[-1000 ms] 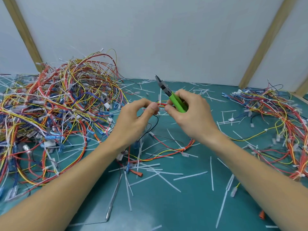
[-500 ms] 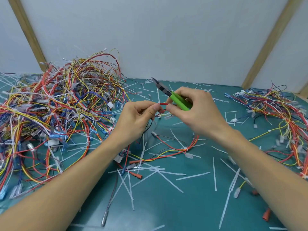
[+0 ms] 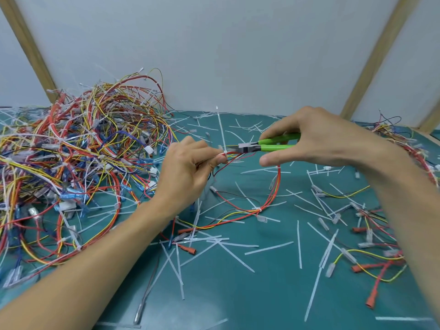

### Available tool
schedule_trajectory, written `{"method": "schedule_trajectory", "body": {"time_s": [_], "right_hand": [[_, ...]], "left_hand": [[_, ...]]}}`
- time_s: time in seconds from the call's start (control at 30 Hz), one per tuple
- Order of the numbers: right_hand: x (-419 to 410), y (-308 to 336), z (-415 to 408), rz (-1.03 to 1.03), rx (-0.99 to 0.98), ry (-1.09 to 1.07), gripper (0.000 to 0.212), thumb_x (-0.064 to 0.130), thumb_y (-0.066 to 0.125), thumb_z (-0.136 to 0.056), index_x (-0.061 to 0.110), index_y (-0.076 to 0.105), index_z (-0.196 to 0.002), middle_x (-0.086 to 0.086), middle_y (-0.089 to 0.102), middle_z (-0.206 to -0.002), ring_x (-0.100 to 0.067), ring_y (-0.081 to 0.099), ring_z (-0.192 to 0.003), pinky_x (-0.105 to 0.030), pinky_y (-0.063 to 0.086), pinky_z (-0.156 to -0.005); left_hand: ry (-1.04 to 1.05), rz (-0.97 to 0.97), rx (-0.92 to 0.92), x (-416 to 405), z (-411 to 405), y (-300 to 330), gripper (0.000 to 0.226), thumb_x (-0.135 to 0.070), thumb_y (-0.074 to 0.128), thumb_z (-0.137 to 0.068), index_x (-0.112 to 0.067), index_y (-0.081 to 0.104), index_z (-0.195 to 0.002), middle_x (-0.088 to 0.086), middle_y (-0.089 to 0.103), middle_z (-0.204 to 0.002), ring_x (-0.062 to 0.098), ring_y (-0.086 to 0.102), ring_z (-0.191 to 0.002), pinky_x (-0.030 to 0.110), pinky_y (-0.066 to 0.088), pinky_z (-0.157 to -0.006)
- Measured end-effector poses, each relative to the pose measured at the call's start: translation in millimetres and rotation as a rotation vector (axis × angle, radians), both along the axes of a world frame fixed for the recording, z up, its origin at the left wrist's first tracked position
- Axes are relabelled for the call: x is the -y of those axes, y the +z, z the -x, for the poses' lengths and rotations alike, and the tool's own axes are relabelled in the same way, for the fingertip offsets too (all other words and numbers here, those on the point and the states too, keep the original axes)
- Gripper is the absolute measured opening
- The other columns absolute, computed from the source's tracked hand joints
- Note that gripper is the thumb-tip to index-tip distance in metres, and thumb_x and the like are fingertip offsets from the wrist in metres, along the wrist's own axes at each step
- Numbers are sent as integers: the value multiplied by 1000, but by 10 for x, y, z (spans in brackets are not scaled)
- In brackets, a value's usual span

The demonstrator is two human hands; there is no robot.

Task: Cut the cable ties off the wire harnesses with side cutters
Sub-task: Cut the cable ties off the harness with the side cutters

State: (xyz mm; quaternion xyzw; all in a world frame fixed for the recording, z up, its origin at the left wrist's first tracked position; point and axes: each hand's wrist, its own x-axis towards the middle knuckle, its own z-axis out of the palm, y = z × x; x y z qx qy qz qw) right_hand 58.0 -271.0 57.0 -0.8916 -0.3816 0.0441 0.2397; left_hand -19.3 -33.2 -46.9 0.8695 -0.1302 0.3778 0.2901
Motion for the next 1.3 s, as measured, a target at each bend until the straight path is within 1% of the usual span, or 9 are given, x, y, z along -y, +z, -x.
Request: {"method": "schedule_trajectory", "body": {"time_s": [0.13, 0.23, 0.43, 0.7, 0.83, 0.9, 1.03, 1.13, 1.3], "right_hand": [[-4, 9, 18, -22, 4, 7, 46, 73, 79, -59, 51, 74, -98, 18, 77, -91, -12, 72, -94, -45, 56, -93], [5, 21, 15, -24, 7, -2, 49, 76, 77, -56, 50, 74, -97, 22, 76, -91, -8, 71, -93, -43, 57, -92], [-32, -11, 21, -1, 30, 7, 42, 68, 81, -61, 44, 78, -96, 25, 74, -89, -3, 68, -89, -39, 56, -89], [-47, -27, 1, -9, 44, 17, 37, 66, 80, -61, 46, 79, -91, 9, 76, -84, -23, 68, -87, -45, 56, -84], [-48, -29, -2, -10, 51, -5, 28, 62, 82, -63, 50, 78, -88, 9, 75, -80, -19, 65, -79, -36, 54, -74], [-54, -32, 0, 1, 56, -24, 26, 58, 84, -64, 49, 79, -88, 16, 72, -73, -10, 59, -68, -30, 47, -64], [-63, -35, 11, 29, 56, -31, 20, 53, 85, -67, 52, 76, -85, 21, 63, -59, -9, 47, -55, -18, 36, -50], [-61, -35, 13, 37, 54, -26, 19, 50, 86, -69, 52, 75, -85, 25, 59, -55, -6, 48, -52, -13, 37, -48], [-50, -53, -1, 25, 42, -27, 17, 49, 85, -69, 51, 77, -84, 20, 61, -55, -6, 47, -50, -14, 37, -47]], "left_hand": [[19, -60, 20, -4, -9, -20, 19, -28, 64, -96, -18, 79, -90, -11, 55, -69, 16, 36, -71, 47, 38, -65], [17, -80, 26, 0, 1, -22, 16, -28, 64, -96, -21, 79, -92, -11, 58, -71, 13, 36, -73, 44, 36, -67], [11, -114, 42, 9, 14, 2, 17, -29, 64, -95, -21, 79, -93, -21, 47, -75, 11, 36, -76, 37, 30, -69], [5, -115, 16, 5, 16, -4, 17, -30, 64, -96, -24, 78, -89, -22, 50, -75, 14, 40, -76, 35, 31, -71], [3, -106, 8, 6, 11, -28, 16, -29, 64, -95, -24, 78, -88, -14, 60, -74, 18, 43, -75, 39, 33, -70], [-1, -94, -6, 2, 9, -43, 17, -29, 63, -96, -24, 77, -87, -11, 61, -72, 19, 43, -74, 40, 33, -70], [-9, -69, -22, 3, 4, -66, 20, -31, 62, -97, -24, 77, -86, -8, 60, -70, 19, 43, -74, 36, 31, -70], [-16, -52, -32, 8, 3, -82, 21, -33, 61, -97, -24, 77, -87, -8, 60, -69, 18, 42, -74, 35, 30, -71], [-25, -37, -37, 10, 0, -100, 21, -33, 61, -97, -24, 77, -87, -10, 58, -69, 18, 42, -73, 38, 32, -71]]}}
